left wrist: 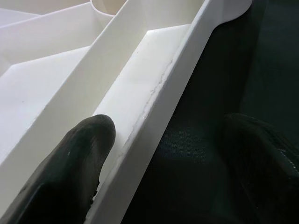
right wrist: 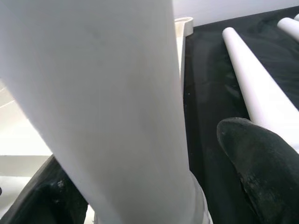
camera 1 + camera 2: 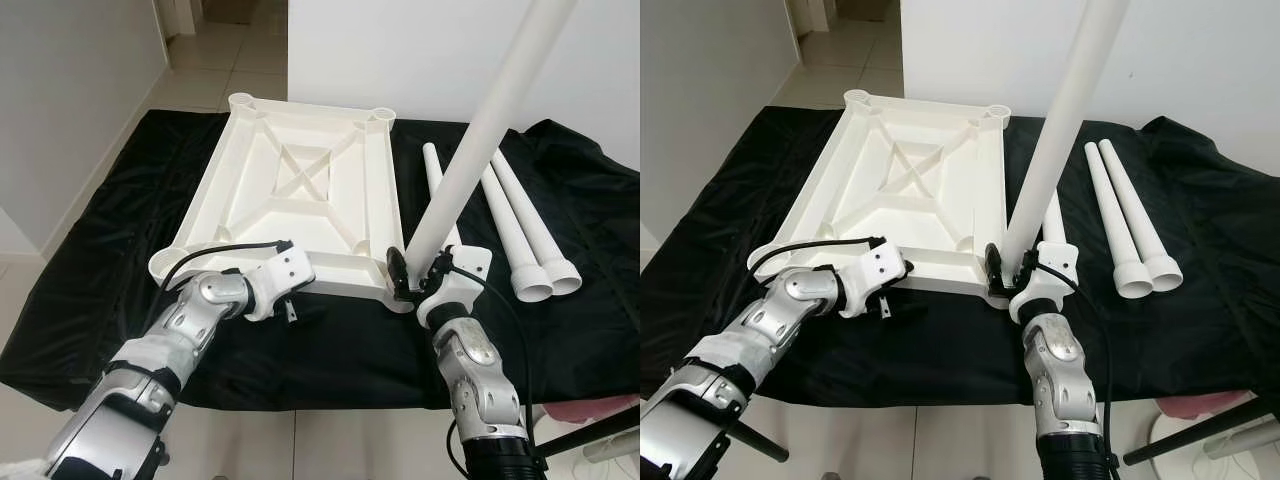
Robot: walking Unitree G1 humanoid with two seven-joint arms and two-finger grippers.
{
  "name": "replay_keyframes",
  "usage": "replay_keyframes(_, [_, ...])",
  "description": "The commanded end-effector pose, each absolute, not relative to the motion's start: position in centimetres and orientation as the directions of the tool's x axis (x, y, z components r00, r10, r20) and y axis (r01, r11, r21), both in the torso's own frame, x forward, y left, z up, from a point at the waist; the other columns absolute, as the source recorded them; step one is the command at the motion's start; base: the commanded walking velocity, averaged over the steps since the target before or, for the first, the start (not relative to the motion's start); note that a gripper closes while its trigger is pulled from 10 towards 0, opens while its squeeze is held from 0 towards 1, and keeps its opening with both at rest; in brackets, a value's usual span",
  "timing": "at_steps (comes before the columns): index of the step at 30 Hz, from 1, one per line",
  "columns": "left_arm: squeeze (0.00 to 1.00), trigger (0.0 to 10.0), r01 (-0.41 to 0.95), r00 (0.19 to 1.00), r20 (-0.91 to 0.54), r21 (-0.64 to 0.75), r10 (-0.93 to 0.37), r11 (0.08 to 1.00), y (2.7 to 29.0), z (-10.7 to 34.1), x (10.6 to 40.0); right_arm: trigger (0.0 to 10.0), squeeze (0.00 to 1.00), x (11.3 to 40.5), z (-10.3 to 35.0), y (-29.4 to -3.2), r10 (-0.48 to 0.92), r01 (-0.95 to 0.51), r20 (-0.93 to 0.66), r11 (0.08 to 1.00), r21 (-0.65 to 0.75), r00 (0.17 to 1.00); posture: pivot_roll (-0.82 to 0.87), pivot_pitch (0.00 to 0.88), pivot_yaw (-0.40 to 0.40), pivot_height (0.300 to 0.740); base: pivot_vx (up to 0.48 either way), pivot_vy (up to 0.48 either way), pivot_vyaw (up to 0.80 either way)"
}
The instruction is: Building children table
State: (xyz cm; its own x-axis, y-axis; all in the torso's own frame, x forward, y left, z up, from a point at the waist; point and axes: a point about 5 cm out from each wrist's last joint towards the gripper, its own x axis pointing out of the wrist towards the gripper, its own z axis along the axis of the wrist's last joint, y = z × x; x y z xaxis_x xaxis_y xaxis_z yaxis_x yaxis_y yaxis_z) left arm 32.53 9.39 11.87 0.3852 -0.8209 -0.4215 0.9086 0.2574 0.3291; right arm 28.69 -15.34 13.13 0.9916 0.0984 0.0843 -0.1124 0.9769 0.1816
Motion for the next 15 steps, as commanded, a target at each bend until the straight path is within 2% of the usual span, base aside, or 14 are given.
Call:
replay_keyframes(1, [0.0, 10.0, 0.964, 0.202, -0.5, 0.253, -0.842, 0.082, 9.8, 11.0, 31.1, 10.0, 0.0, 27.8, 13.1, -15.3, 0.157, -0.176, 0.111, 0.965, 0.195, 0.981, 0.0, 0.031, -0.014, 0.74, 0.0, 0.0, 0.0])
replay_keyframes(9, [0.0, 10.0, 0.972, 0.145, -0.528, 0.233, -0.836, 0.022, 10.7, 10.8, 29.8, 10.0, 0.0, 25.2, 12.1, -15.3, 0.333, -0.35, 0.122, 0.923, 0.162, 0.935, -0.01, 0.03, -0.005, 0.74, 0.0, 0.0, 0.0])
replay_keyframes(15, [0.0, 10.0, 0.98, 0.108, -0.544, 0.199, -0.832, -0.003, 11.3, 10.5, 28.6, 10.0, 0.0, 25.0, 12.1, -16.6, 0.343, -0.36, 0.127, 0.922, 0.144, 0.931, -0.01, 0.027, 0.0, 0.74, 0.0, 0.0, 0.0])
